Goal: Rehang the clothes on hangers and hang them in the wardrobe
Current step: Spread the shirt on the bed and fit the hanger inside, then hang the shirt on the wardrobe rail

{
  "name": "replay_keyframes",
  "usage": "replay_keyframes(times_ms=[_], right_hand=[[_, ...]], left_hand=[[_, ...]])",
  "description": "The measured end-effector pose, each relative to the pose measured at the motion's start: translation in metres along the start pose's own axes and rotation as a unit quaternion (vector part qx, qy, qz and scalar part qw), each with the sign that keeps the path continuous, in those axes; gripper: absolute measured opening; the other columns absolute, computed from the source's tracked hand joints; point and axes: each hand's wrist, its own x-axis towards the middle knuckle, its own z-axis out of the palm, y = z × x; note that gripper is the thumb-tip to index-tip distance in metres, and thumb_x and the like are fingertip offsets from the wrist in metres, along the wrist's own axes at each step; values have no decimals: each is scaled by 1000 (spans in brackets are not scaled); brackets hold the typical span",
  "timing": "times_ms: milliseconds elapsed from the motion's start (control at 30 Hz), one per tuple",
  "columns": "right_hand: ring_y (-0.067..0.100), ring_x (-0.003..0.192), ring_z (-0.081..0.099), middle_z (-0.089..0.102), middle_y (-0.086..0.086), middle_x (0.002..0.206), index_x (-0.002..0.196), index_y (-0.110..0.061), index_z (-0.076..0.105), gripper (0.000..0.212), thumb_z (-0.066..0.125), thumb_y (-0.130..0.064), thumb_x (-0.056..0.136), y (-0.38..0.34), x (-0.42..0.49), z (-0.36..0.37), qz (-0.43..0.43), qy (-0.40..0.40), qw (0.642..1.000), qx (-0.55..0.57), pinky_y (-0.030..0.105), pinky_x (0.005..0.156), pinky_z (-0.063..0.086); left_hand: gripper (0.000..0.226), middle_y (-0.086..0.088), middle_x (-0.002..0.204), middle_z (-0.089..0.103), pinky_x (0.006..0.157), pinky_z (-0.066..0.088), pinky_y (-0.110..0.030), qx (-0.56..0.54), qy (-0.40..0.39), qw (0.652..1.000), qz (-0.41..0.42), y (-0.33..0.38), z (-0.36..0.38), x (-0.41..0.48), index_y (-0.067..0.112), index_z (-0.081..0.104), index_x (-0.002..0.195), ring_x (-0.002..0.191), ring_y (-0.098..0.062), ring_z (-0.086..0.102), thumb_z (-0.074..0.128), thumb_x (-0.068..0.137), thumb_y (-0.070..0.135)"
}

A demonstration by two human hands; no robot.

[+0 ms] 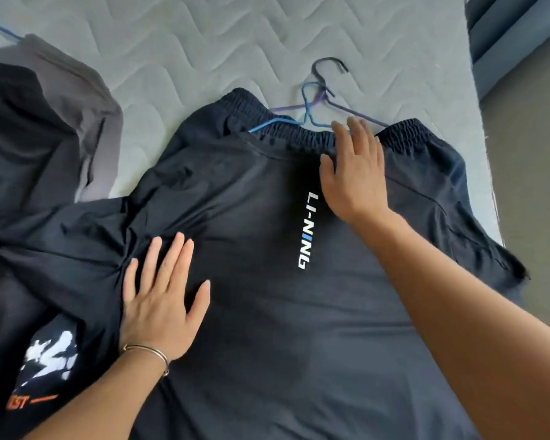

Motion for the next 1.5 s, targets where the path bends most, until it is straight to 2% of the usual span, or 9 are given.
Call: replay_keyframes(times_ms=[133, 333, 600, 733, 800, 933, 1067, 1300, 1500], right_hand=[[28, 139, 27, 37, 12, 146, 144, -11, 23, 53, 38, -15, 93, 2, 50, 1, 33, -115, 992, -36, 41, 116, 13], [30, 115, 46, 58, 15, 117, 115, -8, 61, 29, 47, -19, 92, 1, 65, -5, 41, -23, 997, 53, 36, 94, 36], [4, 56, 48, 53, -3, 65, 90, -16, 67, 11, 63, -24, 83, -1, 31, -101, 92, 4, 972, 215, 10, 47, 33], [1, 38, 41, 44, -7, 57, 84, -21, 65, 9, 71, -24, 78, -13, -14, -167, 93, -11, 966, 241, 7, 39, 28], [2, 38, 39, 43, -5, 57, 84, -21, 66, 10, 71, -28, 79, -27, -40, -196, 77, -69, 966, 235, 7, 37, 27], [11, 54, 35, 48, 2, 69, 89, -21, 70, 13, 70, -31, 81, -65, -97, -252, 71, -181, 951, 242, 18, 49, 33], [14, 60, 35, 46, 3, 72, 94, -13, 72, 20, 67, -28, 82, -110, -159, -327, 95, -194, 934, 285, 25, 60, 34], [9, 44, 33, 48, 1, 61, 97, -3, 69, 21, 51, -14, 93, -190, -263, -477, 52, -206, 886, 412, 18, 43, 28], [14, 54, 53, 61, 12, 76, 96, 2, 58, 20, 38, 2, 94, -265, -341, -563, -87, -250, 827, 496, 18, 48, 41]], left_hand=[[70, -1, 146, 36, 109, 15, -46, 15, -5, 1000, 2, -1, 0, 2, 13, 35, 139, 136, -25, 25, 4, 91, 54], [69, -2, 144, 38, 106, 19, -48, 9, 5, 1000, 14, -2, 2, 2, 10, 37, 137, 134, -28, 28, 6, 92, 52], [64, -1, 147, 40, 108, 14, -45, -29, 18, 999, 13, 0, -2, 0, 14, 37, 138, 137, -22, 23, 25, 86, 49], [69, 10, 158, 9, 116, 2, -41, -40, -69, 997, -13, 3, -21, -2, 23, 13, 148, 145, -12, 0, 17, 87, 55], [66, 13, 158, -5, 118, 1, -41, -67, -143, 986, -46, 7, -39, -6, 27, 4, 148, 146, -13, -7, 30, 92, 50], [46, 0, 152, 27, 110, 27, -28, -256, -87, 961, -61, 34, -106, -65, 13, 43, 135, 135, -21, 36, 50, 91, 22], [30, 8, 127, 51, 94, 28, 0, -439, -8, 897, 41, 73, -223, -153, 16, 58, 120, 119, -3, 45, 52, 91, 12], [19, 6, 103, 67, 96, 44, -30, -598, -39, 796, 83, 99, -482, -234, 24, 62, 98, 101, -11, 63, 45, 93, 31], [23, -7, 93, 67, 85, 50, -33, -637, 48, 769, 29, 87, -577, -322, 12, 55, 91, 84, -19, 65, 62, 84, 33]])
